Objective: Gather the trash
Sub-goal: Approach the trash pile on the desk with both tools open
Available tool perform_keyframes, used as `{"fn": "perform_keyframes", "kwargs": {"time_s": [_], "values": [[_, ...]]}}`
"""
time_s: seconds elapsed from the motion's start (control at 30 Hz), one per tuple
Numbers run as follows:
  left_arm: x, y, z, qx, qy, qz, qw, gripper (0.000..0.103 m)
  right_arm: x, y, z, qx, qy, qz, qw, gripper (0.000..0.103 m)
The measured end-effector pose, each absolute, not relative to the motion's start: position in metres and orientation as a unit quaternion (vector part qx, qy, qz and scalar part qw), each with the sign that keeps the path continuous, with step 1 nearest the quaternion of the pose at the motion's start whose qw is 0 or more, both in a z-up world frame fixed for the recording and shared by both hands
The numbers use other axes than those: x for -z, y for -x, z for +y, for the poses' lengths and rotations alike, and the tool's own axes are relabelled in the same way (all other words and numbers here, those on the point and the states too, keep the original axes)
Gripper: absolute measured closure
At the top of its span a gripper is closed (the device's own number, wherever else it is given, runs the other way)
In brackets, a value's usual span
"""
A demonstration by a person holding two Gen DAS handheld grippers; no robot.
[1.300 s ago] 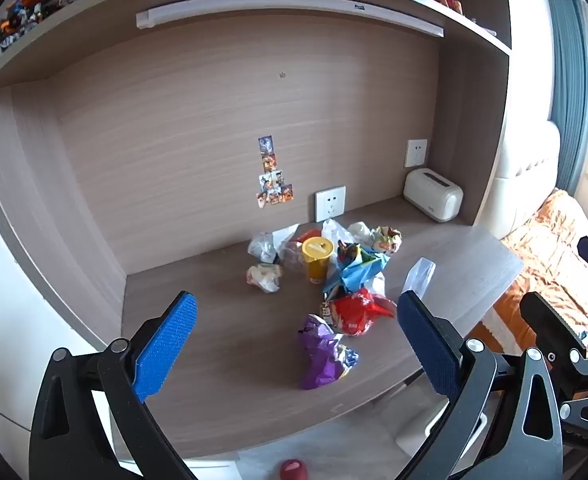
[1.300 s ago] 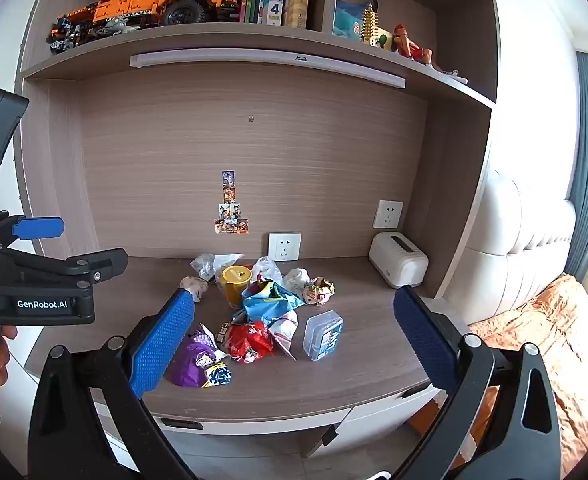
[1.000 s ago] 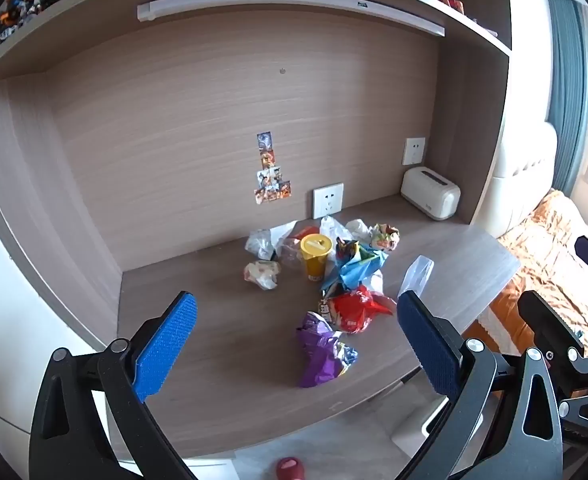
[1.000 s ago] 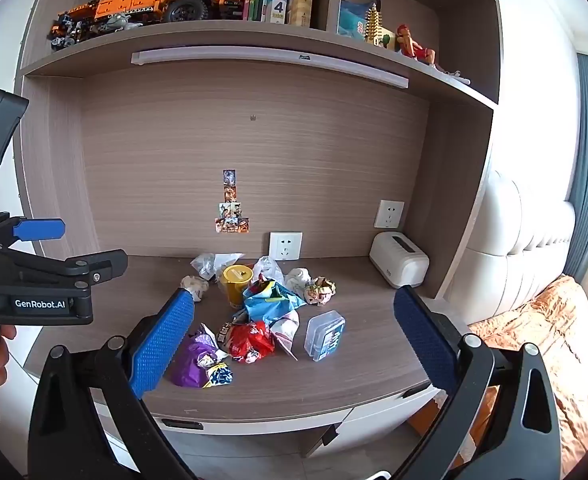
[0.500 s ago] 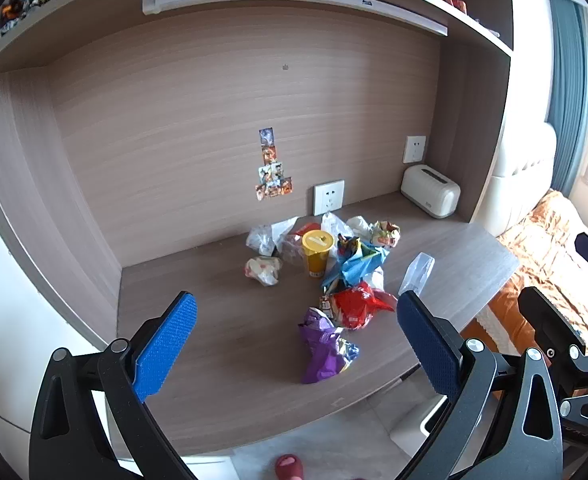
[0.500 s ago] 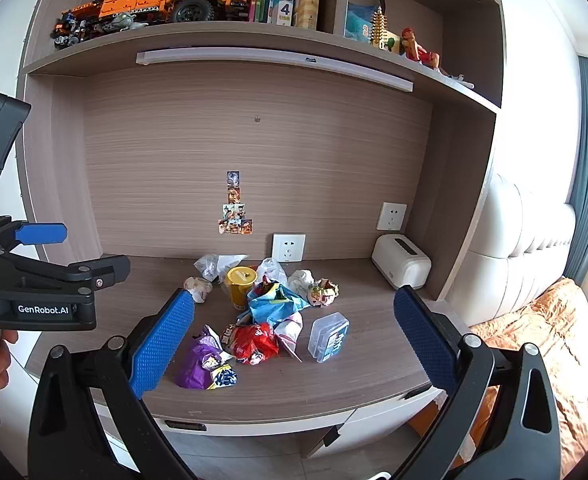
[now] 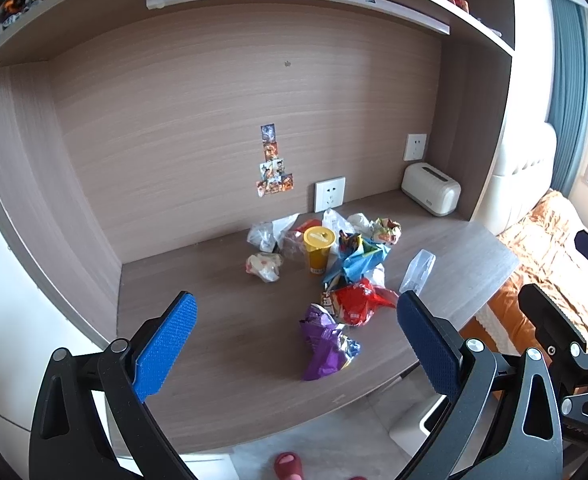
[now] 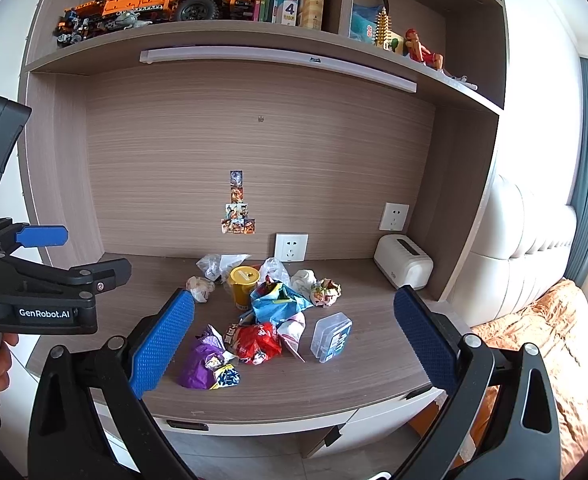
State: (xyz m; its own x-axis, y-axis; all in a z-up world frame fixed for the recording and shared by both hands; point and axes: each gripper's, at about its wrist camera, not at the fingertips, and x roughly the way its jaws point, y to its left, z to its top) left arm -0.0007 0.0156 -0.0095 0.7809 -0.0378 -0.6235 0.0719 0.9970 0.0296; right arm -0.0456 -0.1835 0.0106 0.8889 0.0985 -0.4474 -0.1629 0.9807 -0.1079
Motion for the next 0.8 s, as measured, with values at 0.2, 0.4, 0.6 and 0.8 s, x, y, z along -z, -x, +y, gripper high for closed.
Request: {"fn": "perform_keyframes", "kwargs": {"time_s": [0.2, 0.4, 0.6, 0.8], "values": [[0.0109, -0.0008, 0.0165, 0.030, -0.025, 0.333, 0.942, 0.005, -0.0086, 0.0452, -0.1822, -0.066, 0.071, 0.228, 0.969, 0.003], [0.0130, -0.0005, 0.0171, 0.031, -0.024, 0.335, 0.941, 0.005, -0.0072, 0.0448, -0.1814, -0.065, 0.071, 0.228, 0.969, 0.003], [0.0147, -0.0023, 0.0174, 0.031, -0.022, 0.338, 0.940, 0.005, -0.0057, 0.0423, -0.1815, -0.067, 0.072, 0.231, 0.968, 0.003], [0.0163, -0.0067, 0.0171, 0.030, -0.022, 0.342, 0.939, 0.005, -0.0043, 0.0413, -0.1814, -0.067, 0.071, 0.232, 0.968, 0.003]]}}
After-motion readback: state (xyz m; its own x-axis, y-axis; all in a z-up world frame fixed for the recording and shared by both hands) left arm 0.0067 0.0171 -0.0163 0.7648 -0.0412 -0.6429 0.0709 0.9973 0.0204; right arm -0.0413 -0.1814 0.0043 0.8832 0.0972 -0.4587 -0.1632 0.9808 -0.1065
